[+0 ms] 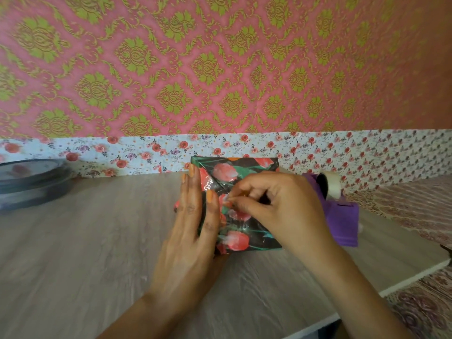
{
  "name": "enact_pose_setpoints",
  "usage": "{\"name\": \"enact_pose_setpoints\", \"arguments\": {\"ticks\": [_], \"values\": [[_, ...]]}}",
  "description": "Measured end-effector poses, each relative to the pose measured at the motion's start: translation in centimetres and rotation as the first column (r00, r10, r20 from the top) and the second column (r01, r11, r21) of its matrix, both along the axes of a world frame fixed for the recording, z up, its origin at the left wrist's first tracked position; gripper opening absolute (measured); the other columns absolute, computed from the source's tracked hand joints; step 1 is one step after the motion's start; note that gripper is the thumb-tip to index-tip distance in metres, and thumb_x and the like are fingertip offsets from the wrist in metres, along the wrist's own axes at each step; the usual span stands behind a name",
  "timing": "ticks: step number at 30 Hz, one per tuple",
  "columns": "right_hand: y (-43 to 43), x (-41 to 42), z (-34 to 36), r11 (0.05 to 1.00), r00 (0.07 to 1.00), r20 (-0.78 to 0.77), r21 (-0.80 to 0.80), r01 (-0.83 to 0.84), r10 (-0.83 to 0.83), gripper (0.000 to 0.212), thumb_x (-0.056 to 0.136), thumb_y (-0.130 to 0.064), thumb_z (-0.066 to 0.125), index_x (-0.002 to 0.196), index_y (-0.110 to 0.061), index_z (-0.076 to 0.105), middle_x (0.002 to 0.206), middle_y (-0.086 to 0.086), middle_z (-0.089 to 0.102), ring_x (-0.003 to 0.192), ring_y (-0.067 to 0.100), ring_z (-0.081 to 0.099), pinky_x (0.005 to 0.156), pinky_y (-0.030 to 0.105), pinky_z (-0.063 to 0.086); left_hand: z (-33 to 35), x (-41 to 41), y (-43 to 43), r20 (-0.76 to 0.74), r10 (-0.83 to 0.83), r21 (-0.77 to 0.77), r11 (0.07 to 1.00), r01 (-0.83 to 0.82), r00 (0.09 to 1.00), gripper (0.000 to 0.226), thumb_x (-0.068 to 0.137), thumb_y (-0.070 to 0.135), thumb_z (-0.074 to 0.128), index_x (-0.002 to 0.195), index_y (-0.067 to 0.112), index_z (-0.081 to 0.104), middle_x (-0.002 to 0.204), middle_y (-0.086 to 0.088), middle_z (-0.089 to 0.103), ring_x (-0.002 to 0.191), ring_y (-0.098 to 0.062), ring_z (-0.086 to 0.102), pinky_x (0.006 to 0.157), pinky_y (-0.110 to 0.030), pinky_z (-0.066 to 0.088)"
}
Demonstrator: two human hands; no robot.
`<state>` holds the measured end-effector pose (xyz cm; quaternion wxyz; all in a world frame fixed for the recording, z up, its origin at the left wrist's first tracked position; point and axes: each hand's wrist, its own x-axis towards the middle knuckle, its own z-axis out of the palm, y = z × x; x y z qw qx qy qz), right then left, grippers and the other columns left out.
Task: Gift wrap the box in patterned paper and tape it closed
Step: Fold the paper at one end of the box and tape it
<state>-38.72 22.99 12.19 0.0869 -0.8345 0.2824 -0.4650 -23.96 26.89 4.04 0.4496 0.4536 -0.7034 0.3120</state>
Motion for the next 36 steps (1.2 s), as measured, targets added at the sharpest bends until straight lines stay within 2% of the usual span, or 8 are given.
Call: {"name": "enact_pose_setpoints", "arguments": {"ticks": [7, 16, 22, 25, 27, 29, 32, 36], "values": [[-1.0, -0.9, 1.6, 0.969, 0.973, 0.020, 0.093, 0.227, -0.230, 0.062, 0.044, -0.056, 0.078, 0.087, -0.031, 0.041, 0.043, -0.010, 0.045, 0.039, 0.005, 0.038, 0.044, 0.029, 0.026, -0.1, 0.1, 0.0, 0.071, 0.045, 0.003, 0.999, -0.045, 0.997, 0.137, 0.057, 0.006, 0.087, 0.150, 0.021, -0.013, 0.158, -0.009, -0.012, 0.141, -0.042, 0.014, 0.098, -0.048, 0.038], [-3.2, -2.9, 0.6, 0.874, 0.904, 0.310, 0.297, -0.385, 0.294, 0.038, 0.066, 0.016, 0.071, 0.075, -0.016, 0.051, 0.052, -0.012, 0.041, 0.052, 0.001, 0.037, 0.056, 0.012, 0.037, 0.0, 0.5, -0.2, 0.013, 0.113, 0.059, 0.992, -0.113, 0.994, 0.099, 0.058, 0.011, 0.087, 0.141, 0.012, 0.033, 0.152, -0.024, 0.011, 0.141, -0.040, 0.017, 0.093, -0.039, 0.039], [-3.8, -3.7, -0.4, 0.758, 0.790, 0.475, 0.323, -0.566, 0.388, 0.039, 0.055, 0.005, 0.067, 0.066, -0.032, 0.061, 0.062, -0.011, 0.053, 0.062, 0.002, 0.048, 0.062, 0.014, 0.043, 0.0, 0.6, -0.2, -0.022, 0.096, 0.059, 0.994, -0.094, 0.995, 0.096, 0.059, 0.016, 0.088, 0.139, 0.013, 0.036, 0.154, -0.016, 0.015, 0.140, -0.035, 0.021, 0.092, -0.036, 0.039], [-2.9, -3.7, -0.3, 0.904, 0.905, 0.301, 0.213, -0.370, 0.300, 0.031, 0.060, -0.015, 0.072, 0.079, -0.036, 0.060, 0.081, -0.015, 0.061, 0.078, 0.002, 0.054, 0.075, 0.018, 0.045, 0.2, 0.7, -0.1, -0.074, 0.106, 0.054, 0.993, -0.102, 0.992, 0.100, 0.060, 0.027, 0.088, 0.143, 0.013, 0.033, 0.159, -0.007, 0.000, 0.138, -0.032, 0.029, 0.084, -0.031, 0.049], [-1.7, -3.3, 0.2, 0.983, 0.982, 0.057, 0.035, -0.183, 0.181, 0.051, 0.058, -0.049, 0.074, 0.105, -0.042, 0.054, 0.113, -0.022, 0.055, 0.109, -0.001, 0.049, 0.095, 0.014, 0.035, 0.5, 0.5, -0.1, -0.133, 0.124, 0.062, 0.991, -0.116, 0.983, 0.108, 0.063, 0.044, 0.082, 0.147, 0.009, 0.023, 0.158, -0.003, -0.010, 0.134, -0.028, 0.035, 0.067, -0.026, 0.051], [-0.5, -2.7, 0.7, 0.990, 0.961, -0.275, -0.120, -0.073, 0.037, 0.100, 0.046, -0.073, 0.069, 0.134, -0.054, 0.025, 0.149, -0.022, 0.021, 0.141, 0.005, 0.013, 0.113, 0.018, 0.007, 0.7, 0.5, -0.1, -0.172, 0.059, 0.051, 0.997, -0.051, 0.983, 0.114, 0.069, 0.058, 0.067, 0.150, 0.010, 0.004, 0.157, -0.001, -0.018, 0.140, -0.020, 0.019, 0.072, -0.024, 0.049], [0.4, -1.6, 1.0, 0.968, 0.763, -0.622, -0.249, 0.021, -0.176, 0.140, 0.040, -0.073, 0.074, 0.136, -0.051, -0.027, 0.147, -0.020, -0.036, 0.135, 0.014, -0.038, 0.110, 0.042, -0.021, 0.6, 0.6, -0.4, -0.242, -0.123, 0.032, 0.990, 0.135, 0.962, 0.125, 0.067, 0.043, 0.079, 0.148, 0.029, -0.016, 0.155, -0.016, -0.017, 0.144, -0.008, -0.003, 0.101, -0.016, 0.024], [-0.4, -0.7, 1.0, 0.919, 0.778, -0.563, -0.391, 0.046, -0.279, 0.134, 0.046, -0.063, 0.076, 0.140, -0.046, -0.019, 0.152, -0.007, -0.007, 0.142, 0.022, -0.006, 0.117, 0.043, 0.005, 1.3, 1.4, -0.7, -0.243, -0.212, -0.032, 0.977, 0.211, 0.947, 0.123, 0.070, 0.027, 0.081, 0.146, 0.041, -0.014, 0.158, -0.008, -0.012, 0.146, -0.019, 0.001, 0.112, -0.013, 0.020]]}}
